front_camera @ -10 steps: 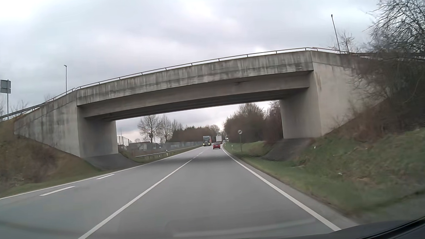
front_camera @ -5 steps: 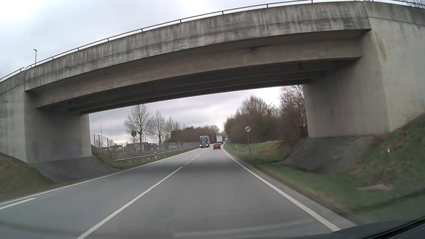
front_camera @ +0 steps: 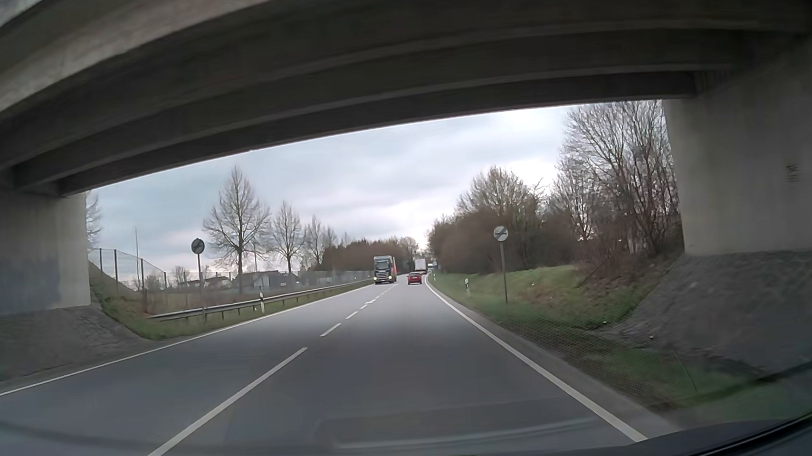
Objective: Follow the waypoints while adhering to traffic rules and regulations
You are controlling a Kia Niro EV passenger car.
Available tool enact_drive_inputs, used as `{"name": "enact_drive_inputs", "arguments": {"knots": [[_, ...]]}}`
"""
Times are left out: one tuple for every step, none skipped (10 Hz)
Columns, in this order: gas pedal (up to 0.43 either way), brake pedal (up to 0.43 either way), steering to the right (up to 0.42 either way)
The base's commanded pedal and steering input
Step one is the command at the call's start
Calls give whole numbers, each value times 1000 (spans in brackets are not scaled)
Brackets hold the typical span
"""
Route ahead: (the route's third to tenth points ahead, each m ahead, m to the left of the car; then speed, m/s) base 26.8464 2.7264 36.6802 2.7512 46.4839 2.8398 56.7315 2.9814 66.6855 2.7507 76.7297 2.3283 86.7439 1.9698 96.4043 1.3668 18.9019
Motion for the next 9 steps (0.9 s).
{"name": "enact_drive_inputs", "arguments": {"knots": [[157,0,1],[169,0,1],[169,0,1],[169,0,1],[169,0,1],[169,0,1],[169,0,1],[169,0,1],[169,0,1]]}}
